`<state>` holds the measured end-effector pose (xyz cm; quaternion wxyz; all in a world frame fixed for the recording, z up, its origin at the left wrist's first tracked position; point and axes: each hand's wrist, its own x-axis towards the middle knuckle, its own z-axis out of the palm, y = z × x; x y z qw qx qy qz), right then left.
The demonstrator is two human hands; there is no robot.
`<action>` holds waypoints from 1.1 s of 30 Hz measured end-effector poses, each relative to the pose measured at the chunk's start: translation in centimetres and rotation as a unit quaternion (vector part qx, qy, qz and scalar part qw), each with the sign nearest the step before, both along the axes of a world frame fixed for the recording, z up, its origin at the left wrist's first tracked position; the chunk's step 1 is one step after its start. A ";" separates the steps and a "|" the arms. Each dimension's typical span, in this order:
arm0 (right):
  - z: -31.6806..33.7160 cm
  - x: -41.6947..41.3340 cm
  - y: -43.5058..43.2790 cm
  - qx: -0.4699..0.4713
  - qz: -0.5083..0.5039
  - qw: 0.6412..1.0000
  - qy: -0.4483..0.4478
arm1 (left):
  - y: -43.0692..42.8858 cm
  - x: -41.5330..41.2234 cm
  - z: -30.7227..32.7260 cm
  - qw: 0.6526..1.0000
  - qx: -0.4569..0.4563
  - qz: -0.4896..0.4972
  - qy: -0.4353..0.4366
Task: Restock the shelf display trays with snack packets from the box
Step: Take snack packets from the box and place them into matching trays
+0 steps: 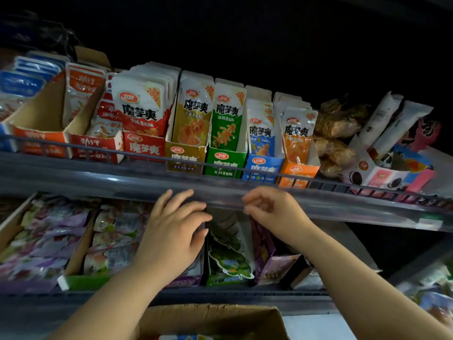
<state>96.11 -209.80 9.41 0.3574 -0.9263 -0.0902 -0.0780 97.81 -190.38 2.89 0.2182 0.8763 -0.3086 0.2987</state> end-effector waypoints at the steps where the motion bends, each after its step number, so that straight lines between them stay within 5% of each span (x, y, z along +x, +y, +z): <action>1: -0.6 -0.3 0.2 -0.020 0.010 1.000 0.022 | 0.3 -0.5 -0.2 1.000 0.016 -0.015 0.015; 4: -2.8 -0.7 1.0 -0.058 0.036 0.994 0.087 | 1.1 -2.8 -0.3 0.982 0.142 -0.038 0.122; 8: -6.7 -0.8 2.4 -0.082 0.066 0.978 0.182 | 2.9 -4.5 -4.9 0.910 0.274 -0.024 0.311; 20: -26.5 -2.7 2.9 -0.055 0.007 0.898 0.436 | 6.9 -9.6 -20.5 0.782 0.301 0.212 0.503; 24: -32.0 -4.4 3.7 -0.115 0.024 0.859 0.499 | 7.7 -9.9 -23.8 0.859 0.262 0.186 0.398; 30: -36.2 -5.1 5.9 -0.327 0.246 0.787 0.462 | 8.5 -10.1 -26.2 0.892 0.237 0.203 0.327; 33: -37.7 -5.1 7.4 -0.438 0.355 0.742 0.362 | 8.6 -10.1 -27.0 0.891 0.218 0.197 0.346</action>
